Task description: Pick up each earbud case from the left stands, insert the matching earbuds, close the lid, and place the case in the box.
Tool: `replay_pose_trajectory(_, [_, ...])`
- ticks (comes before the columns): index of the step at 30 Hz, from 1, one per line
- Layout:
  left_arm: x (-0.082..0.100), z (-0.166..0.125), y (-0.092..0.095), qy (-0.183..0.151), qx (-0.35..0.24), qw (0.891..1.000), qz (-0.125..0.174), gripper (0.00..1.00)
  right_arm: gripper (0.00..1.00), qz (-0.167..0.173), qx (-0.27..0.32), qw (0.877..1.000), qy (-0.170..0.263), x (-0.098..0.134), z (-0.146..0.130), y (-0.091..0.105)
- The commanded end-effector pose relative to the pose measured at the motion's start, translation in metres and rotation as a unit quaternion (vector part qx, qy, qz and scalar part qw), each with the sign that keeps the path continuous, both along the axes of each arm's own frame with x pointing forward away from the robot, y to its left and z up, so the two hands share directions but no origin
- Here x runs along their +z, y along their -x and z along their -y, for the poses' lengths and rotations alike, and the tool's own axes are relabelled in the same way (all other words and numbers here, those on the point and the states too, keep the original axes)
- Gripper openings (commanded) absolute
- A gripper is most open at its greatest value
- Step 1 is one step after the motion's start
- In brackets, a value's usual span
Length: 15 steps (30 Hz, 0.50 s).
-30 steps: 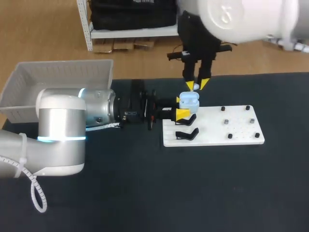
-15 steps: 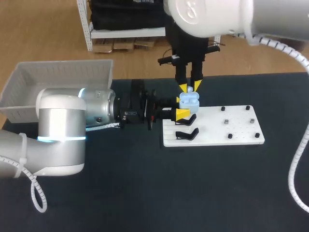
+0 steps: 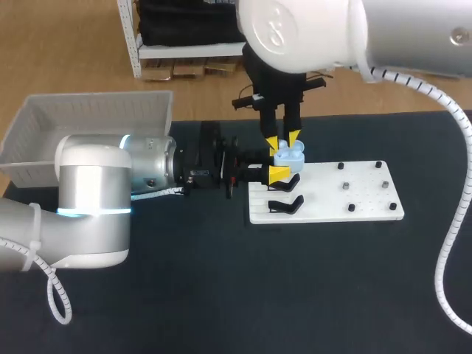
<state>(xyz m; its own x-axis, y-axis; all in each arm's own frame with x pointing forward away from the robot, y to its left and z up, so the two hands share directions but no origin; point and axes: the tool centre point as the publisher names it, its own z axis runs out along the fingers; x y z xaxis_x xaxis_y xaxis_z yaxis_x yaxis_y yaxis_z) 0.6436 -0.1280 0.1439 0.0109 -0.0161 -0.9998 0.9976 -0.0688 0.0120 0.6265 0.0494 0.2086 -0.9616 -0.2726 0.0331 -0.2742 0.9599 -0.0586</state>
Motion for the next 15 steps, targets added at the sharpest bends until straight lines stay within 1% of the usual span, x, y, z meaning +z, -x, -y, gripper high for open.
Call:
replay_pose_trajectory(1, [-0.0010,0.0000,0.0005,0.002,0.001,1.000,0.001,0.00,0.00,0.006,-0.003,1.000,-0.004,-0.0021,0.0036,0.0040])
replay_pose_trajectory(15, [-0.0010,0.0000,0.0005,0.002,0.001,1.000,0.001,0.00,0.00,0.006,-0.009,1.000,-0.008,-0.0077,0.0058,0.0027])
